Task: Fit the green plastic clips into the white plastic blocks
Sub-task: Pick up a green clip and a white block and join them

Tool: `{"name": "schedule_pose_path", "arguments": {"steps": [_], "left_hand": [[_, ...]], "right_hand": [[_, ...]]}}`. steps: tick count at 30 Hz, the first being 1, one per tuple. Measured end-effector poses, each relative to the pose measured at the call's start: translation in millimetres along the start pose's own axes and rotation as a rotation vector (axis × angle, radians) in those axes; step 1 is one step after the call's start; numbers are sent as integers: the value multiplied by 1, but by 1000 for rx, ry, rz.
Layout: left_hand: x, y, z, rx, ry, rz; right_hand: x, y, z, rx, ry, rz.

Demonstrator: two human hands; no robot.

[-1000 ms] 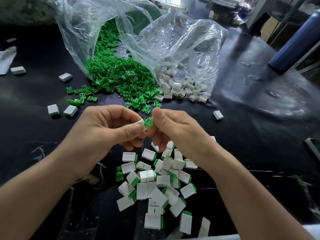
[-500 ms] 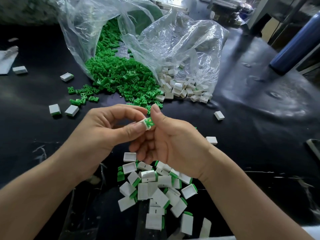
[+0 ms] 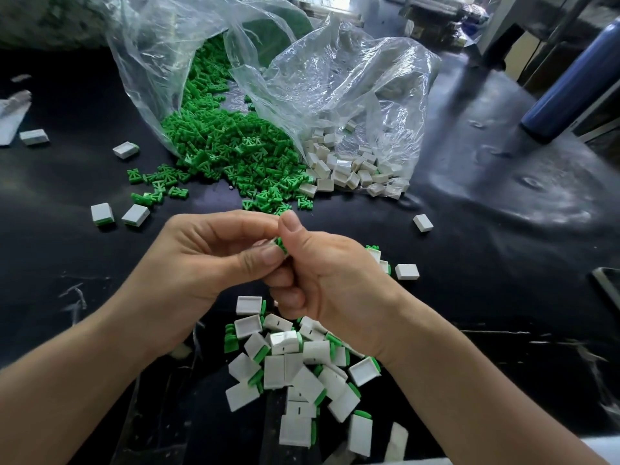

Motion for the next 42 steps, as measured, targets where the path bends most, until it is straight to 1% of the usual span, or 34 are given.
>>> {"name": "schedule_pose_path", "arguments": {"steps": [6,10,15,20,26,29,33,36,39,42], "left_hand": [[1,-1,2,10,-16,-22],[0,3,2,38,4,6],[-1,2,2,15,24,-10],[0,-2,1,-77,12,-51],[0,0,4,-132,-11,-70],[-1,2,3,-88,1,-61],[-1,2,2,-54,18,-64],[-1,1,3,-61,49,-74],[-1,-1,2,-79,82,-90],[-1,-1,1,-97,66,-101]], "right_hand": [[-3,-5,6,-13,-71,-26],[0,0,4,-67,-57,0],[0,3,6,-84,-71,16],[-3,-1,9,-24,-132,13],[-7,-12,18,36,-237,-57],[-6,-10,18,27,-211,-64],[-3,-4,11,-11,-113,-50],[-3,-4,11,11,-113,-37],[-1,-1,10,54,-114,20],[2,3,6,117,-103,52]]}}
Point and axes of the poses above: each hand's wrist, its own x-axis towards the middle knuckle, its own z-axis out of the palm, y = z × x, the point moved 9 cm from there along x, towards the middle knuckle, and after that the axes turned 4 degrees about -x, right-handed, at the moved point
